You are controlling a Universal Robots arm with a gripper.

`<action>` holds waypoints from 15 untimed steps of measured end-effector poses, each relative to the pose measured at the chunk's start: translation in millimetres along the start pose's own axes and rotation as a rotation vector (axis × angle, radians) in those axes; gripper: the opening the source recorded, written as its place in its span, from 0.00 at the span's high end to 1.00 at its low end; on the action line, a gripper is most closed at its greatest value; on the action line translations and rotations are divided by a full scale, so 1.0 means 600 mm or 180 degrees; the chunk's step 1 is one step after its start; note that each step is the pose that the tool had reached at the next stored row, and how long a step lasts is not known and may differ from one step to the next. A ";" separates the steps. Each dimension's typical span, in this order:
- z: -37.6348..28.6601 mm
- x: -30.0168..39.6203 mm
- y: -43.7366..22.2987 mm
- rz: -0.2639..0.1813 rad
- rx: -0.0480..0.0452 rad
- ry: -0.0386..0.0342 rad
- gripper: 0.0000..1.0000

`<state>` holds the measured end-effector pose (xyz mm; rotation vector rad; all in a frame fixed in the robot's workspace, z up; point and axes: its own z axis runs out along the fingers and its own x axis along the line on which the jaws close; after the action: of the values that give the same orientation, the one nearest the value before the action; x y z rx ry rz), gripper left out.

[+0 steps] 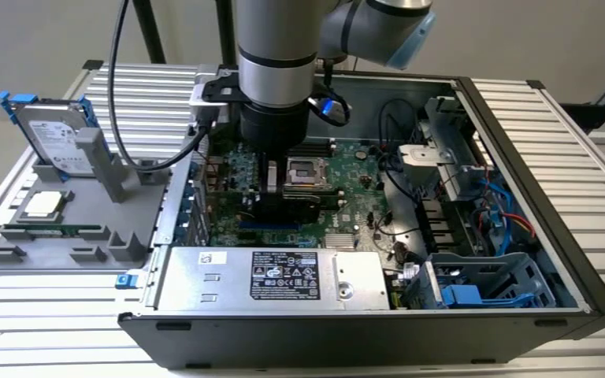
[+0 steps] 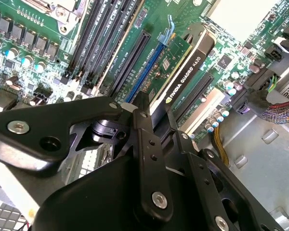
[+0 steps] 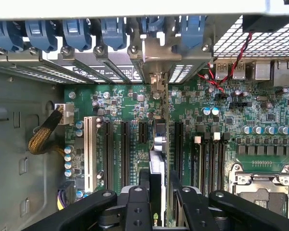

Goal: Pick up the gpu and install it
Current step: 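Insert the gpu into the slot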

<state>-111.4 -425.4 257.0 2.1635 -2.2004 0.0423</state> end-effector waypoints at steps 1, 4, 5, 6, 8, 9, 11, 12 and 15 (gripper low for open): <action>0.000 0.000 0.000 0.0000 0.0000 0.0000 1.00; 0.001 -0.001 0.000 0.0000 -0.0001 0.0001 1.00; 0.002 -0.002 0.000 0.0000 0.0000 0.0000 1.00; 0.004 -0.002 0.000 0.0000 -0.0001 0.0002 1.00; 0.007 -0.002 0.000 0.0000 0.0000 0.0002 1.00; 0.008 -0.002 0.000 0.0000 0.0001 0.0001 1.00; 0.008 -0.002 0.000 0.0000 -0.0001 0.0001 1.00; 0.008 -0.002 0.000 0.0000 -0.0001 0.0001 1.00; 0.008 -0.002 0.000 0.0000 -0.0001 0.0001 1.00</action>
<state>-111.4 -424.5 252.2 2.1632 -2.2002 0.0424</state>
